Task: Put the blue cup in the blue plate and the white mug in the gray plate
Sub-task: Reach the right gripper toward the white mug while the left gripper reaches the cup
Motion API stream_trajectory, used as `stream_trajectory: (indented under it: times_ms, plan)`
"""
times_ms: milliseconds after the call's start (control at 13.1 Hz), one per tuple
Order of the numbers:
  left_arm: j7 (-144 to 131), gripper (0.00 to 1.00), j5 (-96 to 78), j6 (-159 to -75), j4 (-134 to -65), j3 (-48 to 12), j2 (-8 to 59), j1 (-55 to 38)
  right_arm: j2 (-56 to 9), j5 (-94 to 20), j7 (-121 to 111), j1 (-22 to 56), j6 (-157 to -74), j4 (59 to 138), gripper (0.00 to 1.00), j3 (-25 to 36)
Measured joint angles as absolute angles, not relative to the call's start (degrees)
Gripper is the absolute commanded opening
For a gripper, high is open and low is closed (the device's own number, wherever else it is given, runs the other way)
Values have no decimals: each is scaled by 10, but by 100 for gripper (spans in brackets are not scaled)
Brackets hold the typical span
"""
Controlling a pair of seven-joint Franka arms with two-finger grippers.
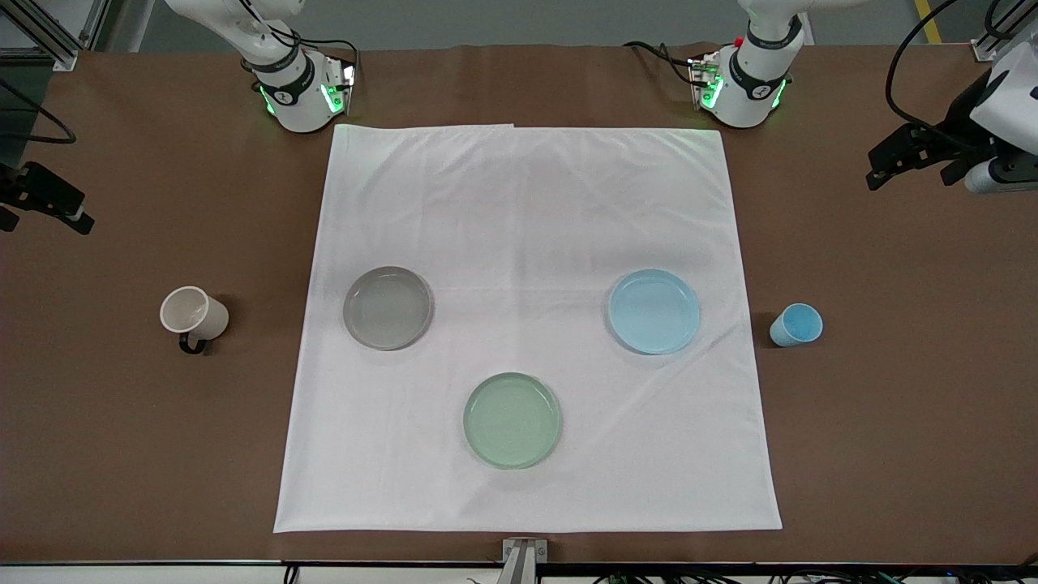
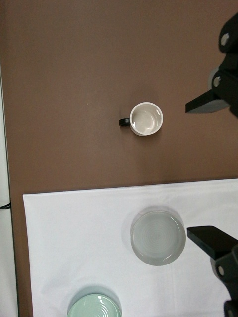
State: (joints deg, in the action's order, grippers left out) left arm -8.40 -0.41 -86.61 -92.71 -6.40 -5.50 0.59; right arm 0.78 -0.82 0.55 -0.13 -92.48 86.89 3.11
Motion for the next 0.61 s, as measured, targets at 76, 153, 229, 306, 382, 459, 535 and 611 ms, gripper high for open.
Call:
stream_trajectory:
  times_ms: [76, 153, 229, 306, 382, 459, 535, 611]
  plan:
    - [-84, 100, -4, -866, -927, -64, -55, 6, 8, -8, 5, -1, -925, 869, 100, 31]
    - [-84, 100, -4, -866, -927, -64, -55, 6, 8, -8, 5, -1, -925, 869, 100, 31]
    - [-84, 100, -4, -866, -927, -64, -55, 6, 8, -8, 5, -1, -925, 868, 100, 31]
    - [-84, 100, -3, -866, -926, -63, -55, 7, 8, -8, 5, -1, -925, 868, 100, 31]
    - [-84, 100, -3, -866, -923, -62, -54, 8, 8, -8, 5, -1, -925, 868, 100, 31]
    - [-84, 100, -3, -866, -920, -59, -52, 9, 8, -8, 5, -1, -925, 868, 100, 31]
    - [-84, 100, -3, -866, -918, -54, -48, 10, 8, -8, 5, -1, -925, 868, 100, 32]
    - [-83, 100, -3, -866, -917, -50, -42, 10, 8, -8, 5, -1, -925, 868, 100, 32]
